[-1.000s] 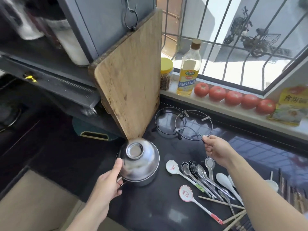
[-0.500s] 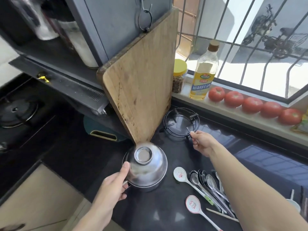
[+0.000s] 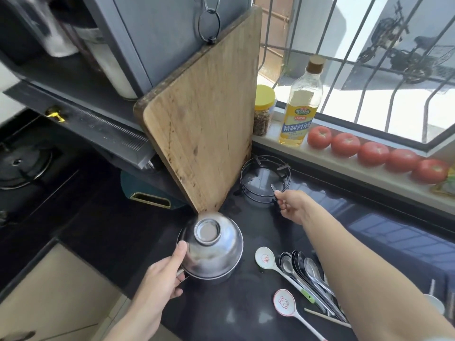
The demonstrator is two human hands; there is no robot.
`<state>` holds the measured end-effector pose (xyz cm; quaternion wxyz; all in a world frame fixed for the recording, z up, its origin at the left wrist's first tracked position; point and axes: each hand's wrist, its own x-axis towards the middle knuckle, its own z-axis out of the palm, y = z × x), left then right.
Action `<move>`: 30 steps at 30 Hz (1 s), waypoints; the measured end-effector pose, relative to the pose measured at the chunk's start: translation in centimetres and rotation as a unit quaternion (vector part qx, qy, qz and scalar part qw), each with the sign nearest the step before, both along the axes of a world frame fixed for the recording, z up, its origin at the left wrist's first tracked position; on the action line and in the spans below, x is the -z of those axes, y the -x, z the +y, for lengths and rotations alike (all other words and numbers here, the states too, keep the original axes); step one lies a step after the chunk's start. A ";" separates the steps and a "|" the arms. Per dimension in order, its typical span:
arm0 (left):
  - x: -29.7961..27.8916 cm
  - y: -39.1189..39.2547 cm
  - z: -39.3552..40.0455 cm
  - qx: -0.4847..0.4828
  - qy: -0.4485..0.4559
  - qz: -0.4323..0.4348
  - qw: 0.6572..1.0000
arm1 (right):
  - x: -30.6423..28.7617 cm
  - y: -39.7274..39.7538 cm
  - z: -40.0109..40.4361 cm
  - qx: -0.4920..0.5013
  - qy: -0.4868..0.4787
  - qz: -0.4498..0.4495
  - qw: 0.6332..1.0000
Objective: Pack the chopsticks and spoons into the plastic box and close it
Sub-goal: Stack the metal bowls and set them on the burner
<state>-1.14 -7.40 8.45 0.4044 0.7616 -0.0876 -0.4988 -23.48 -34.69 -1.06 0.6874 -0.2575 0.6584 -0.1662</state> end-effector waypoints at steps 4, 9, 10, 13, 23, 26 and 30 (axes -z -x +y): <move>0.5 0.0 0.0 -0.003 -0.001 0.004 1.000 | 0.4 1.5 0.9 0.004 -0.008 0.027 1.000; 0.5 0.2 -0.3 0.007 0.002 0.011 1.000 | 1.7 1.9 2.5 -0.027 0.060 0.108 0.992; 0.5 0.2 -0.3 0.010 0.002 0.011 1.000 | 1.7 1.5 2.8 -0.051 0.096 0.158 0.981; 0.3 0.2 -0.3 0.011 0.006 0.006 1.000 | 1.3 0.9 3.6 -0.173 0.183 0.340 0.906; 0.0 0.3 -0.2 0.005 0.013 0.018 1.000 | 0.4 1.8 4.2 -0.277 0.208 0.456 0.820; 0.1 0.3 -0.3 0.004 0.009 0.018 1.000 | 0.5 1.9 4.6 -0.260 0.284 0.469 0.795; 0.0 0.4 -0.4 0.000 0.005 0.015 1.000 | 1.8 1.9 4.4 -0.350 0.399 0.419 0.737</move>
